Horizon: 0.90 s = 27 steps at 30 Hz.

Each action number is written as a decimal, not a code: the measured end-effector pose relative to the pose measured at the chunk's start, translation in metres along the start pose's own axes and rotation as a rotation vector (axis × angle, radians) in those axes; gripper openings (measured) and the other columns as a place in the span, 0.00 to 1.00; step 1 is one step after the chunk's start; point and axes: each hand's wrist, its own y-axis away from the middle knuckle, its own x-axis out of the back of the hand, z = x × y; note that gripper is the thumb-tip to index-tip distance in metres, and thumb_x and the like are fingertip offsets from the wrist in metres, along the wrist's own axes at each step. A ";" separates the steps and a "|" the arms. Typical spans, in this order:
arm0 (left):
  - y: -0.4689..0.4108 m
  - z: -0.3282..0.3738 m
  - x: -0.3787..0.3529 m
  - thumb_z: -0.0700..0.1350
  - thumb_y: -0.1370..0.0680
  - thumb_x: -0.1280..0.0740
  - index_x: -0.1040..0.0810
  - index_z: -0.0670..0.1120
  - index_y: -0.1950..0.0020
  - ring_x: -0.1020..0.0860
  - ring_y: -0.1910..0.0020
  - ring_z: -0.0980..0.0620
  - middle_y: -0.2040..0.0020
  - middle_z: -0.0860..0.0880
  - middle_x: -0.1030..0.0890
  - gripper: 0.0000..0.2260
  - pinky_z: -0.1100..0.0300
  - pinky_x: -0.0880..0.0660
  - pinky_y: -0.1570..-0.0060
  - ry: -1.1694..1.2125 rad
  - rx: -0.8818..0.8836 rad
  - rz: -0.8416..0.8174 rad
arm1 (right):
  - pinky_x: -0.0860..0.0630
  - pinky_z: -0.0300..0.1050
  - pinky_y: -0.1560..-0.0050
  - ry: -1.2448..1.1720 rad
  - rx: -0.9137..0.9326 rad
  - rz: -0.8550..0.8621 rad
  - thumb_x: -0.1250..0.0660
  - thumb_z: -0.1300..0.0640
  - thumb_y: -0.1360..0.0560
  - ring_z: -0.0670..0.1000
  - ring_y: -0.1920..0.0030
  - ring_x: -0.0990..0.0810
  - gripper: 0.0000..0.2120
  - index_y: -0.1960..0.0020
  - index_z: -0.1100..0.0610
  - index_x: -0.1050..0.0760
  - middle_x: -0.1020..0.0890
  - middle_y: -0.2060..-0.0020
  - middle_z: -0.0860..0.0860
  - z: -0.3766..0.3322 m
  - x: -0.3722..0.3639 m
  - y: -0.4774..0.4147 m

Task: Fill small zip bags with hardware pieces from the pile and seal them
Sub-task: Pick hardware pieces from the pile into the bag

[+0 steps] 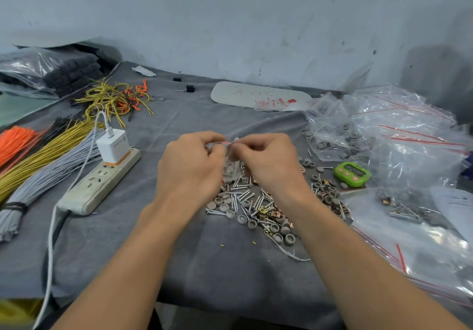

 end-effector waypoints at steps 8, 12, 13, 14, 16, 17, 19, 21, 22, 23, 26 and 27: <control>-0.004 -0.005 0.007 0.48 0.26 0.39 0.14 0.54 0.47 0.16 0.59 0.43 0.65 0.50 0.16 0.15 0.47 0.18 0.55 0.099 0.010 0.111 | 0.20 0.48 0.37 0.698 -0.161 -0.411 0.33 0.68 0.26 0.51 0.45 0.16 0.20 0.44 0.48 0.14 0.14 0.45 0.50 0.029 -0.004 -0.006; -0.003 -0.006 0.007 0.45 0.24 0.37 0.13 0.54 0.48 0.16 0.59 0.45 0.72 0.58 0.24 0.14 0.49 0.18 0.54 0.099 0.009 0.103 | 0.17 0.50 0.46 0.842 -0.110 -0.451 0.39 0.70 0.28 0.58 0.51 0.16 0.17 0.49 0.55 0.17 0.15 0.52 0.55 0.032 -0.017 -0.005; -0.004 -0.007 0.007 0.45 0.24 0.37 0.13 0.54 0.48 0.16 0.60 0.46 0.72 0.59 0.24 0.14 0.50 0.18 0.55 0.102 0.009 0.102 | 0.17 0.50 0.48 0.861 -0.107 -0.456 0.39 0.70 0.28 0.58 0.52 0.16 0.15 0.50 0.56 0.18 0.15 0.53 0.56 0.034 -0.017 -0.005; -0.004 -0.008 0.007 0.45 0.24 0.37 0.13 0.54 0.48 0.17 0.62 0.47 0.73 0.59 0.24 0.14 0.51 0.19 0.56 0.106 0.011 0.100 | 0.18 0.50 0.48 0.884 -0.108 -0.474 0.38 0.69 0.27 0.59 0.53 0.16 0.12 0.51 0.58 0.19 0.15 0.53 0.56 0.034 -0.017 -0.006; -0.006 -0.011 0.006 0.45 0.25 0.37 0.13 0.55 0.49 0.20 0.67 0.50 0.75 0.59 0.24 0.14 0.55 0.22 0.62 0.121 0.016 0.100 | 0.20 0.47 0.52 0.944 -0.113 -0.516 0.36 0.66 0.25 0.59 0.53 0.18 0.06 0.55 0.58 0.23 0.16 0.53 0.58 0.035 -0.015 -0.007; -0.007 -0.012 0.005 0.46 0.25 0.37 0.13 0.55 0.49 0.22 0.70 0.51 0.76 0.59 0.24 0.14 0.57 0.24 0.64 0.130 0.020 0.101 | 0.22 0.46 0.53 0.971 -0.111 -0.525 0.36 0.65 0.24 0.59 0.53 0.18 0.06 0.57 0.57 0.25 0.17 0.53 0.58 0.035 -0.014 -0.007; -0.007 -0.013 0.004 0.45 0.25 0.37 0.13 0.55 0.50 0.23 0.71 0.52 0.76 0.59 0.24 0.14 0.59 0.27 0.64 0.143 0.023 0.099 | 0.25 0.47 0.55 1.010 -0.118 -0.533 0.36 0.63 0.23 0.59 0.53 0.20 0.07 0.59 0.55 0.28 0.20 0.57 0.57 0.035 -0.011 -0.009; -0.007 -0.012 0.005 0.45 0.25 0.37 0.13 0.55 0.50 0.21 0.69 0.52 0.75 0.59 0.23 0.13 0.59 0.26 0.64 0.140 0.016 0.085 | 0.27 0.48 0.55 1.029 -0.151 -0.512 0.36 0.63 0.22 0.59 0.55 0.22 0.05 0.56 0.55 0.28 0.23 0.57 0.55 0.033 -0.009 -0.008; -0.006 -0.011 0.005 0.46 0.25 0.37 0.13 0.54 0.50 0.20 0.68 0.53 0.75 0.59 0.23 0.13 0.59 0.26 0.64 0.137 0.010 0.078 | 0.28 0.49 0.54 1.041 -0.165 -0.496 0.36 0.63 0.23 0.59 0.55 0.22 0.04 0.53 0.55 0.26 0.22 0.55 0.55 0.031 -0.007 -0.007; -0.006 -0.011 0.006 0.46 0.26 0.38 0.13 0.54 0.50 0.19 0.67 0.53 0.75 0.58 0.23 0.14 0.58 0.24 0.63 0.137 0.007 0.069 | 0.28 0.49 0.54 1.051 -0.171 -0.478 0.35 0.63 0.23 0.59 0.54 0.22 0.04 0.51 0.55 0.24 0.21 0.54 0.55 0.030 -0.005 -0.006; -0.006 -0.009 0.008 0.48 0.27 0.39 0.13 0.55 0.49 0.17 0.64 0.49 0.73 0.57 0.23 0.15 0.53 0.19 0.59 0.153 0.018 0.043 | 0.23 0.49 0.52 0.977 -0.182 -0.390 0.31 0.57 0.21 0.57 0.55 0.19 0.04 0.48 0.55 0.21 0.16 0.51 0.54 0.026 0.007 -0.009; -0.005 -0.008 0.008 0.48 0.27 0.39 0.14 0.55 0.49 0.17 0.64 0.48 0.73 0.57 0.23 0.15 0.51 0.19 0.59 0.154 0.021 0.037 | 0.20 0.50 0.51 0.899 -0.178 -0.339 0.32 0.55 0.20 0.55 0.55 0.17 0.05 0.46 0.54 0.20 0.15 0.52 0.53 0.023 0.013 -0.012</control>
